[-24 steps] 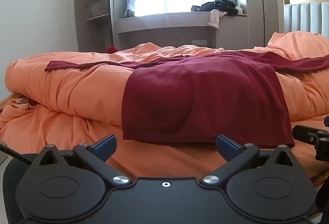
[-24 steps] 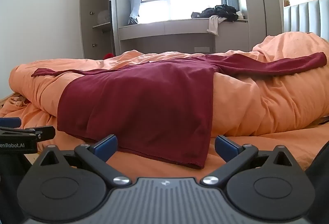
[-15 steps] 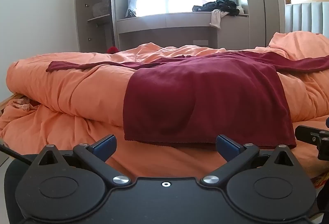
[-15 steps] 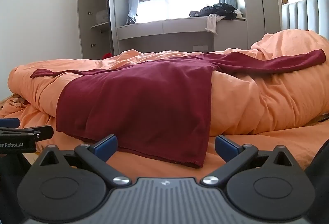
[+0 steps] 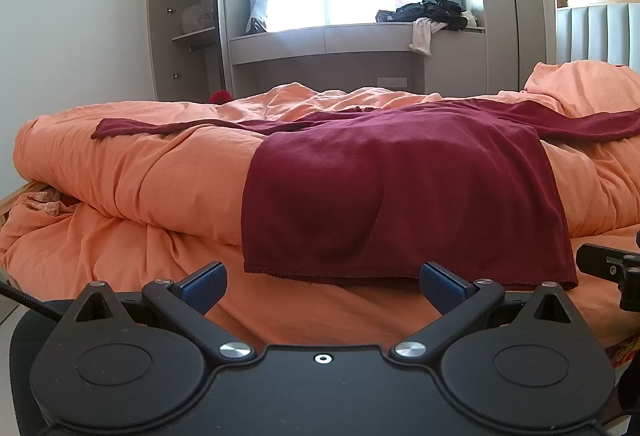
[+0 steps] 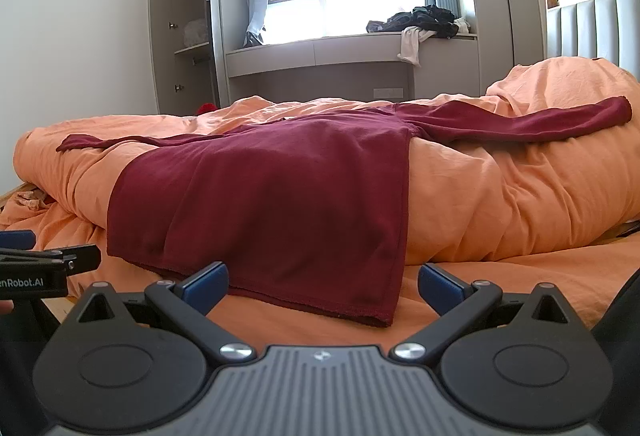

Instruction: Fold small clothes

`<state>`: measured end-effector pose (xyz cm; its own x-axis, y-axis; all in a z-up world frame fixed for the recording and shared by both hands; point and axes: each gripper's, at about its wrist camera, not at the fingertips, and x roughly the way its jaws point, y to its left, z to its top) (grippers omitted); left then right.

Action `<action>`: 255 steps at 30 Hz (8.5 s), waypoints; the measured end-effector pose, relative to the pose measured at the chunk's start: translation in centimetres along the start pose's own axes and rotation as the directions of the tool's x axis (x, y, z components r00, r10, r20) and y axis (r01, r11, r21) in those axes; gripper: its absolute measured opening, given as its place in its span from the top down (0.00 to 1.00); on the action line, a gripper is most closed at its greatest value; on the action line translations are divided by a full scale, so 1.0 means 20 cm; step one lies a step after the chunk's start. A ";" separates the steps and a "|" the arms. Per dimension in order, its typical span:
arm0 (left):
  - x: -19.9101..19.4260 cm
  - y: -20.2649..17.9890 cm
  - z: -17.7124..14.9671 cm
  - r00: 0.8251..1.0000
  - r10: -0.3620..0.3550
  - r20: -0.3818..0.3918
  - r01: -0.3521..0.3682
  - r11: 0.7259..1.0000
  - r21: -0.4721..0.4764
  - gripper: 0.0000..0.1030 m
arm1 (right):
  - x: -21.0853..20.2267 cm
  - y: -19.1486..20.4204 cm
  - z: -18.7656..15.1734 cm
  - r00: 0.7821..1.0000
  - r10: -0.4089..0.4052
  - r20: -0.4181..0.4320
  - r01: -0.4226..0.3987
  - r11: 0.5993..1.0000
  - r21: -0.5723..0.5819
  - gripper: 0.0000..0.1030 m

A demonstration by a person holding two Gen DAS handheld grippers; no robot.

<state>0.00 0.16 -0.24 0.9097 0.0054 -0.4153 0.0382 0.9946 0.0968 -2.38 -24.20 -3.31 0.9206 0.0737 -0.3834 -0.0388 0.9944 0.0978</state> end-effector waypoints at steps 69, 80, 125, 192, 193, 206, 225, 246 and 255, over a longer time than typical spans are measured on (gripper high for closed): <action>-0.03 0.02 0.02 1.000 0.005 -0.003 -0.005 1.000 -0.005 0.00 | 0.01 -0.01 0.00 1.000 -0.006 -0.020 0.006 1.000 0.001 0.00; 0.07 -0.01 0.16 0.996 0.072 -0.044 -0.070 0.997 0.035 0.00 | 0.10 -0.04 0.11 0.995 -0.042 -0.093 0.044 0.999 0.017 0.00; 1.29 -0.52 0.91 0.999 -0.047 -0.011 0.048 0.996 0.080 0.00 | 0.99 -1.23 0.78 0.903 -0.377 0.204 0.386 0.922 -0.005 0.00; 1.14 0.68 0.88 0.984 0.172 -0.040 -0.175 0.910 -0.376 0.00 | 1.22 0.39 1.19 0.940 0.300 0.162 -0.236 0.915 -0.327 0.89; 1.13 0.69 0.87 0.984 0.176 -0.041 -0.178 0.909 -0.377 0.00 | 1.24 0.44 1.14 0.944 0.301 0.134 -0.239 0.905 -0.353 0.89; 1.18 0.57 0.87 0.996 0.087 -0.009 -0.085 0.936 -0.341 0.00 | 1.17 0.48 0.72 0.927 0.371 -0.056 -0.339 0.764 -0.548 0.28; 1.37 0.09 0.73 0.993 -0.009 -0.115 -0.006 0.991 -0.131 0.00 | 1.12 -0.50 0.63 0.967 -0.199 0.159 0.246 0.894 -0.374 0.04; 1.36 0.08 0.71 0.996 0.003 -0.093 -0.014 0.992 -0.123 0.00 | 1.28 -0.58 0.54 0.957 -0.253 0.143 0.290 0.867 -0.406 0.51; 1.34 0.08 0.70 0.997 0.016 -0.082 -0.025 0.992 -0.121 0.00 | 1.27 -0.62 0.56 0.956 -0.238 0.171 0.285 0.890 -0.355 0.93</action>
<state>30.33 0.36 1.42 0.8733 0.0294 -0.4863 -0.0350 0.9994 -0.0024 25.84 -35.43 -4.00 0.9558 -0.1794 -0.2331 0.0901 0.9330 -0.3484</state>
